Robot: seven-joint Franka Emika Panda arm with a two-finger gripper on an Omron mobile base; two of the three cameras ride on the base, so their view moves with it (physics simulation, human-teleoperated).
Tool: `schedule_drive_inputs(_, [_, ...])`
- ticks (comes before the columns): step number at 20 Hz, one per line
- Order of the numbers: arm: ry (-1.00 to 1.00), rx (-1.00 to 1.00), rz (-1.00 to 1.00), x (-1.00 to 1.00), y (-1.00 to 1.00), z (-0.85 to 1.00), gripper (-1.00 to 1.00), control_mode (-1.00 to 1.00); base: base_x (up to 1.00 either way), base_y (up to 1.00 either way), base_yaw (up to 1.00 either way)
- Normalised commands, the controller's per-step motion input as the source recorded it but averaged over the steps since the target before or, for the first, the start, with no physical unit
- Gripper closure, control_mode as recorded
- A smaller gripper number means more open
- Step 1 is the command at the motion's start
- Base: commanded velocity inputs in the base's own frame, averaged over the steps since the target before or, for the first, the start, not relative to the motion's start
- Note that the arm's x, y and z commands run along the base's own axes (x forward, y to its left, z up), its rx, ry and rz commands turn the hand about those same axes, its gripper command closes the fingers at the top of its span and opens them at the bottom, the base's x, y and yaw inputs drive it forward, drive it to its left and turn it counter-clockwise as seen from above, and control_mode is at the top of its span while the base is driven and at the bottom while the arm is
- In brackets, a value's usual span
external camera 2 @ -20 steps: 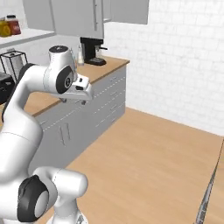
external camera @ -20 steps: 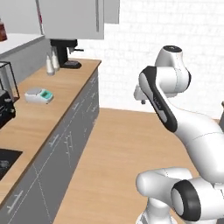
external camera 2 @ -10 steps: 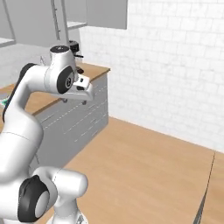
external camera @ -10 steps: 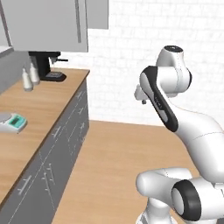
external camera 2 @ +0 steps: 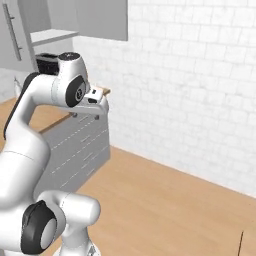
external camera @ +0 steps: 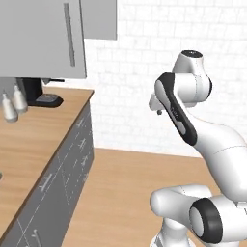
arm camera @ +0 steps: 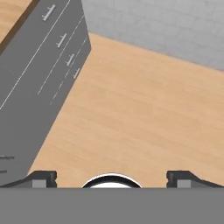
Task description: Gather all objects into one cabinet and sort the glasses and bowls to opposite sides.
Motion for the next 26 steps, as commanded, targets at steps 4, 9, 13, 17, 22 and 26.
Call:
schedule_drive_inputs(4, [0.0,0.0,0.0,0.0,0.0,0.0,-1.0,1.0,1.0,0.0,0.09])
schedule_drive_inputs(9, [0.0,0.0,0.0,0.0,0.0,0.0,-1.0,1.0,1.0,0.01,0.23])
schedule_drive_inputs(13, [0.0,0.0,0.0,0.0,0.0,0.0,-1.0,1.0,0.89,0.05,0.48])
schedule_drive_inputs(17, [0.0,0.0,0.0,0.0,0.0,0.0,-1.0,1.0,0.7,0.01,0.6])
schedule_drive_inputs(22, [0.0,0.0,0.0,0.0,0.0,0.0,-1.0,1.0,0.29,-0.04,0.76])
schedule_drive_inputs(26, [0.0,0.0,0.0,0.0,0.0,0.0,-1.0,1.0,0.05,-0.33,0.79])
